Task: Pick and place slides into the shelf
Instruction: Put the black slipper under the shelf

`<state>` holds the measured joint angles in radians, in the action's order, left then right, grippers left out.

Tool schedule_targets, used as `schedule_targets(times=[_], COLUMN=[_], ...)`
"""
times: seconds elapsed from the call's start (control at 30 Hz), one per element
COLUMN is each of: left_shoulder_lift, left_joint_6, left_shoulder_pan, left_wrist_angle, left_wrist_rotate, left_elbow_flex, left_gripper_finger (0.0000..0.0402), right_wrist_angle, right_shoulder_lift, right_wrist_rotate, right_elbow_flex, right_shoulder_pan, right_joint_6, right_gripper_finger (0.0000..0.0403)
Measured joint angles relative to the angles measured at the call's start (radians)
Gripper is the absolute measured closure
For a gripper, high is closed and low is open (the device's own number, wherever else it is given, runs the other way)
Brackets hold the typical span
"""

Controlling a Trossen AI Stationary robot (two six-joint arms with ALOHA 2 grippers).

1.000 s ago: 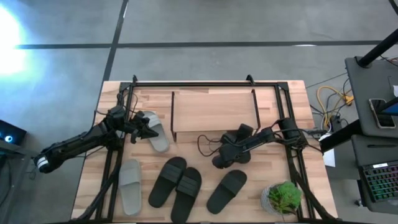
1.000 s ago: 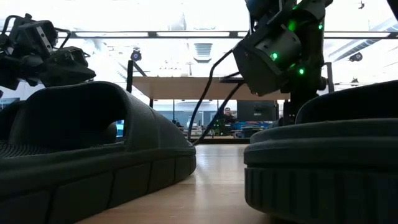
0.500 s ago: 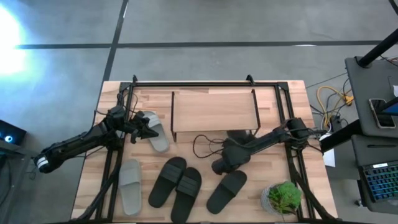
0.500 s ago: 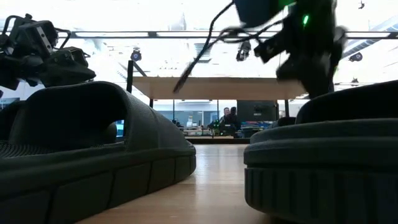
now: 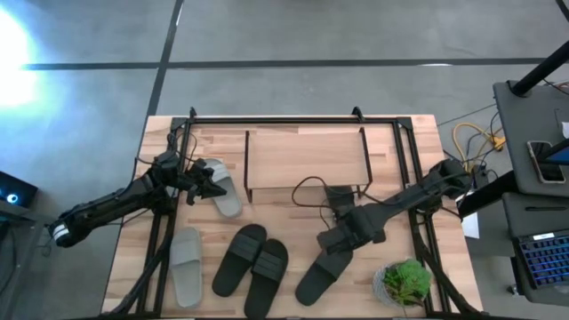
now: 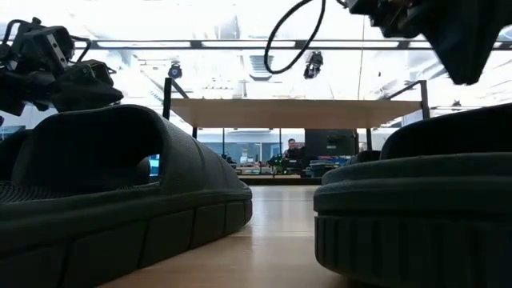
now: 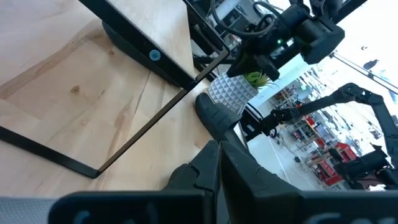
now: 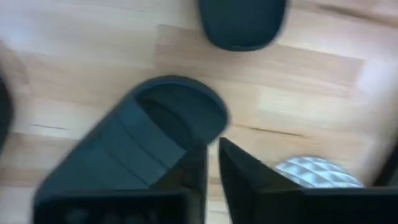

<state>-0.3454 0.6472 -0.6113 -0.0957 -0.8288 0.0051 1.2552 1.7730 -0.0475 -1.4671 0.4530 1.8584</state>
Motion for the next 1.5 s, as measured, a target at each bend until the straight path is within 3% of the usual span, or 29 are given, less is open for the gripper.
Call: schedule_targets(times=[0.27, 0.47, 0.6, 0.87, 1.5], left_shoulder_lift=[0.001, 0.001, -0.001, 0.001, 0.002], left_joint_6=[0.000, 0.000, 0.000, 0.000, 0.000], left_shoulder_pan=[0.000, 0.000, 0.000, 0.000, 0.000], left_wrist_angle=[-0.001, 0.000, 0.000, -0.001, 0.000], left_wrist_rotate=[0.000, 0.000, 0.000, 0.000, 0.000], left_elbow_flex=[0.000, 0.000, 0.000, 0.000, 0.000], left_gripper_finger=[0.0402, 0.0402, 0.0402, 0.0402, 0.0402], right_wrist_angle=[-0.228, -0.460, -0.476, -0.590, -0.588], right_shoulder_lift=[-0.047, -0.170, -0.216, -0.206, -0.164], right_wrist_rotate=[0.002, 0.122, 0.146, 0.182, 0.339], right_elbow_flex=[0.227, 0.448, 0.523, 0.597, 0.660], right_shoulder_pan=[0.016, 0.028, 0.034, 0.079, 0.022], right_joint_6=[0.093, 0.259, 0.263, 0.257, 0.204], right_gripper_finger=[0.0395, 0.0395, 0.0395, 0.0395, 0.0394])
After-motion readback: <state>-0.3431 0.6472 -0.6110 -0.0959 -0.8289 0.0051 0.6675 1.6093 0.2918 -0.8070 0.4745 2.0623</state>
